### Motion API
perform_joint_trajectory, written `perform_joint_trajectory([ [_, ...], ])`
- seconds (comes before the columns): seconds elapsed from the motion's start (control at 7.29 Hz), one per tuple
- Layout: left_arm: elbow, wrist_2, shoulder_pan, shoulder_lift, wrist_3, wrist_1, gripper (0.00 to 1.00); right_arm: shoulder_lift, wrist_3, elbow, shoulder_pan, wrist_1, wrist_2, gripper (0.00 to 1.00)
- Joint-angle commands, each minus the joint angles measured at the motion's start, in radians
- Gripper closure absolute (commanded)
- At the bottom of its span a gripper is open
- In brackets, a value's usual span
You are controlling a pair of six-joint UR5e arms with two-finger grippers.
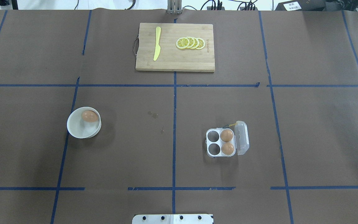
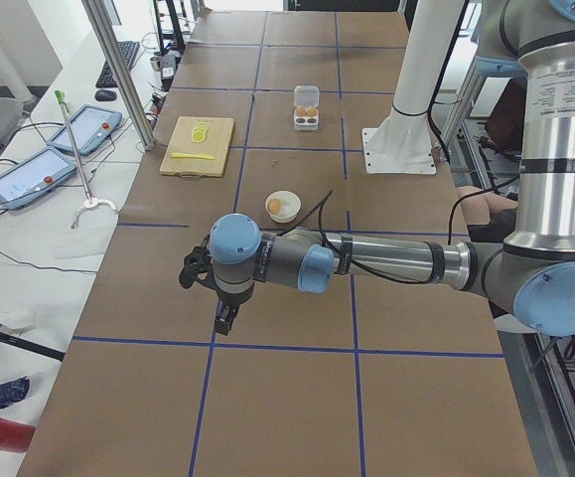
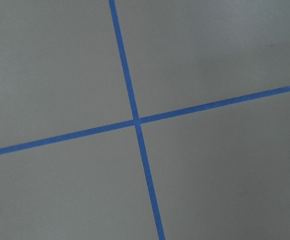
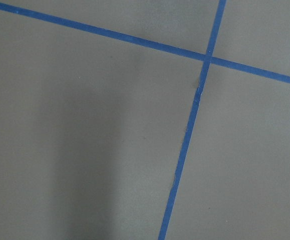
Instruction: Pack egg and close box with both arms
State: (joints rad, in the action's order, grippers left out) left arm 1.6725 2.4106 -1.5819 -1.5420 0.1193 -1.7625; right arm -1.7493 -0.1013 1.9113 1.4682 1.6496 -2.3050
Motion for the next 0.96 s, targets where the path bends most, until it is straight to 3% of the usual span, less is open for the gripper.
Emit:
perform_joint_trajectory([
  [0.0, -0.004, 0.001, 0.006, -0.003, -0.007, -0.145, 0.00, 0.063, 0.008, -0.001, 0.000, -0.001, 0.004, 0.00],
  [0.27, -0.005, -0.005, 0.010, -0.007, -0.009, -0.332, 0.00, 0.155, 0.046, -0.009, 0.000, -0.001, 0.007, 0.00],
  [0.55, -0.061, 0.004, 0.013, -0.044, -0.007, -0.533, 0.00, 0.172, 0.125, -0.021, 0.000, 0.001, 0.004, 0.00],
  [0.82, -0.059, -0.001, 0.060, -0.072, -0.099, -0.598, 0.00, 0.166, 0.089, -0.023, 0.000, -0.035, 0.002, 0.00],
])
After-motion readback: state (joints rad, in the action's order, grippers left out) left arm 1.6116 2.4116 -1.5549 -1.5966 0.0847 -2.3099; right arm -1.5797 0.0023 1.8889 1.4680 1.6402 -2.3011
